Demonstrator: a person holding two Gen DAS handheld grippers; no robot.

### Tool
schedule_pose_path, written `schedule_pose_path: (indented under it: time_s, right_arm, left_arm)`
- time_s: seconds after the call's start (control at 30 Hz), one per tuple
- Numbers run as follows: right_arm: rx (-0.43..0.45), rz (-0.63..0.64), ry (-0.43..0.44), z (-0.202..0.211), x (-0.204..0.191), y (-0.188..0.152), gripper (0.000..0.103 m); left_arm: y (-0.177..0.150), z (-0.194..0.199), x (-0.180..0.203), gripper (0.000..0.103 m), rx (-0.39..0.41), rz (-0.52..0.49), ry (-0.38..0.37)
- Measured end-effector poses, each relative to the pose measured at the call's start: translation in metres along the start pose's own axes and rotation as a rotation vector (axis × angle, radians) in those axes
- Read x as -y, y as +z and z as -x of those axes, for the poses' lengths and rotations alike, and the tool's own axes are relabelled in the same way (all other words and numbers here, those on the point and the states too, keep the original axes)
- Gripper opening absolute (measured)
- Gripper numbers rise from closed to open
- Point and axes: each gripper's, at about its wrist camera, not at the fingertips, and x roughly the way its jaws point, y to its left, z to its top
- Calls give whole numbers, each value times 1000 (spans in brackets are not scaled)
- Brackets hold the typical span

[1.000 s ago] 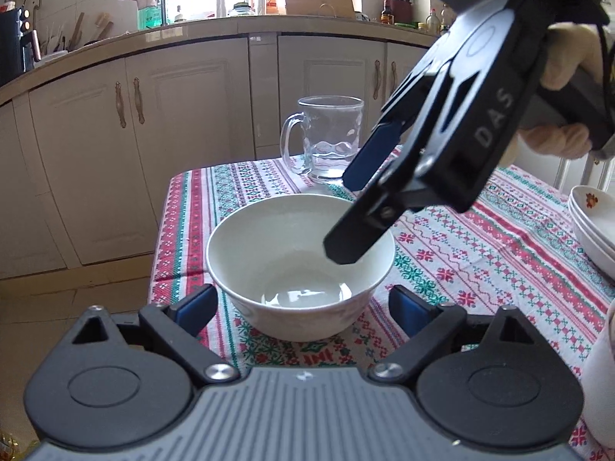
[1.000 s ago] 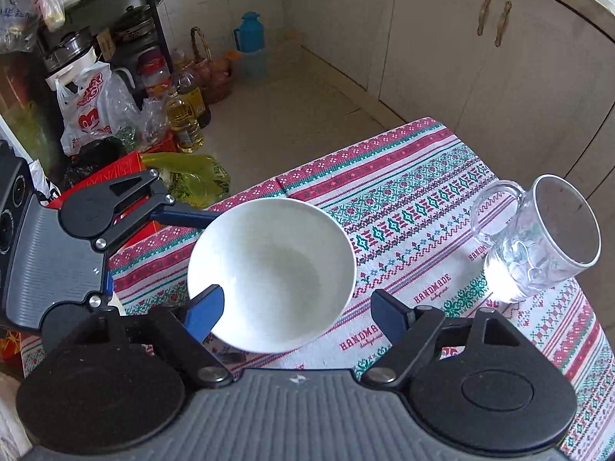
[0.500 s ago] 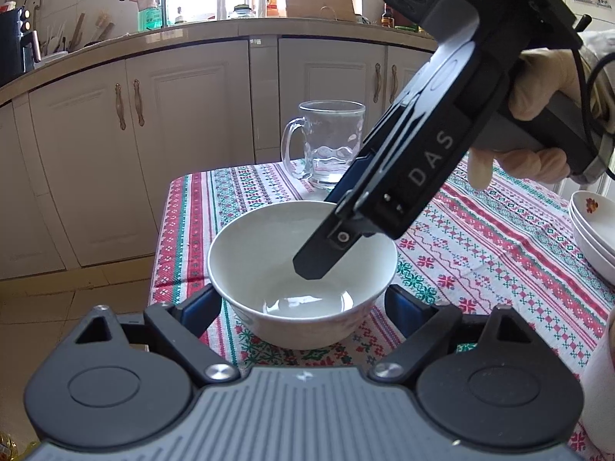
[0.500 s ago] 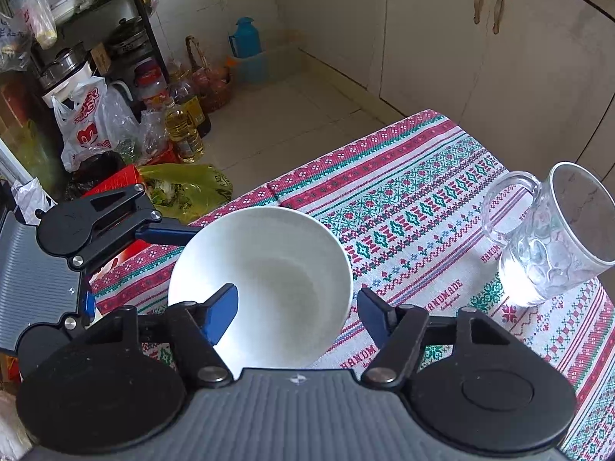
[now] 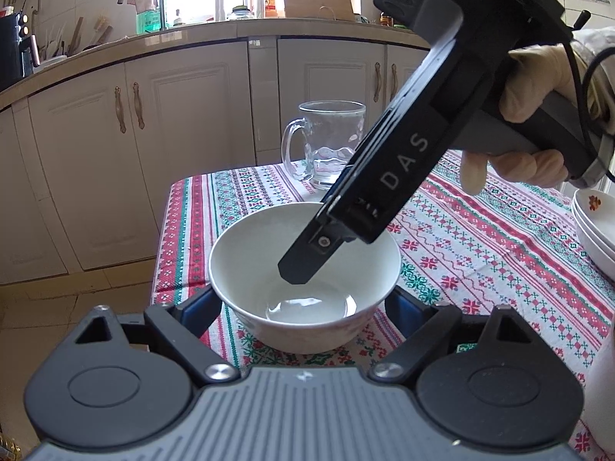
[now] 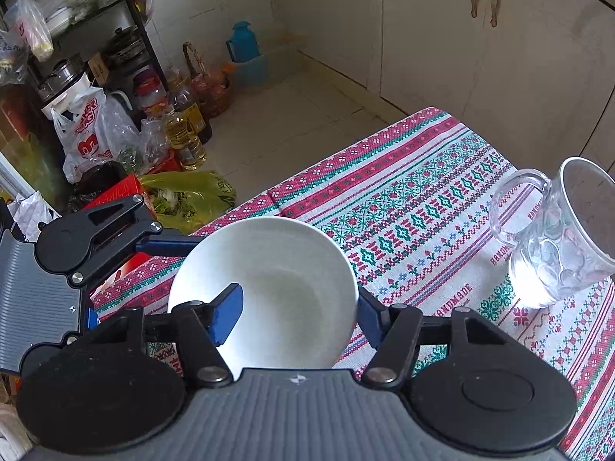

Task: Organize plates and bowls
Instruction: 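Lift the white bowl with the right gripper and carry it to the bowl stack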

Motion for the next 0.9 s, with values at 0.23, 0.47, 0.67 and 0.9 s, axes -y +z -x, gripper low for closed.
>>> schedule_pose_path:
  time_s: [0.23, 0.47, 0.67, 0.9]
  right_arm:
    - [2, 3, -17, 9, -9, -4, 69]
    - [12, 10, -43, 35, -27, -18, 69]
    - [32, -3, -62, 66, -48, -39, 69]
    - [68, 4, -78, 103, -75, -67, 69]
  left_arm:
    - [4, 12, 4, 91, -11, -4, -18]
    - [12, 43, 22, 91, -12, -42, -45]
    - [15, 73, 38, 91, -16, -62, -84]
    - [19, 108, 58, 91, -21, -92, -120]
